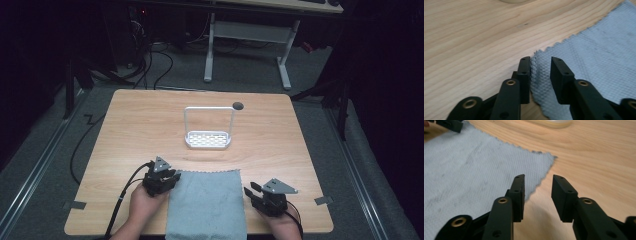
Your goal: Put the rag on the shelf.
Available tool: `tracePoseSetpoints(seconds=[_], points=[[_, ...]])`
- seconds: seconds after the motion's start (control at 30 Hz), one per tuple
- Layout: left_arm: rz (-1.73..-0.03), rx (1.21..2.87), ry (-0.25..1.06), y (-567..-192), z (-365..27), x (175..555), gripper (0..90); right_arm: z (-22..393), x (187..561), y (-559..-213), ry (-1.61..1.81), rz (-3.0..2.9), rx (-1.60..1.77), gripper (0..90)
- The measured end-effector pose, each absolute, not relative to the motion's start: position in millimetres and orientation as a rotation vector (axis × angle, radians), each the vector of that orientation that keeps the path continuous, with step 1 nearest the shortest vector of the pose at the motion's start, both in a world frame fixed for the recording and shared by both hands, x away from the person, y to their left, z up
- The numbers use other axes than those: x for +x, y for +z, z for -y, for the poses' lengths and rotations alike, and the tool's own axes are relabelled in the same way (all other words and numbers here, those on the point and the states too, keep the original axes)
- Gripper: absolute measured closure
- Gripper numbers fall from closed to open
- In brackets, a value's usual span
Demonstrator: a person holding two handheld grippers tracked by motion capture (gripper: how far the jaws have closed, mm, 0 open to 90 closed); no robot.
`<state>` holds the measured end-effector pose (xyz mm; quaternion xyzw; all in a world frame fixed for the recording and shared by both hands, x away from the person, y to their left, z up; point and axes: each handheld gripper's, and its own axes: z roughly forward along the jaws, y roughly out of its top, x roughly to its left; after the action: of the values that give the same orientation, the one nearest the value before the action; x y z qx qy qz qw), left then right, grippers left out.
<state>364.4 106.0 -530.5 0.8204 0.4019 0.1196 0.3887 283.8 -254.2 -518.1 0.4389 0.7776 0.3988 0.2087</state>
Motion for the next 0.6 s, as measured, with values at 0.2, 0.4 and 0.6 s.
tracePoseSetpoints(seconds=[0.2,0.4,0.6], points=[[-1.03,2.062,0.273,-533,-109,367,88.5,228,331,-522,1.042,-2.192,1.297,56.7],[-1.036,2.026,0.241,-535,-113,368,89.2,216,355,-530,0.94,-2.181,1.326,63.6],[-1.011,2.03,0.224,-536,-113,366,89.4,205,342,-531,0.954,-2.222,1.232,88.7]])
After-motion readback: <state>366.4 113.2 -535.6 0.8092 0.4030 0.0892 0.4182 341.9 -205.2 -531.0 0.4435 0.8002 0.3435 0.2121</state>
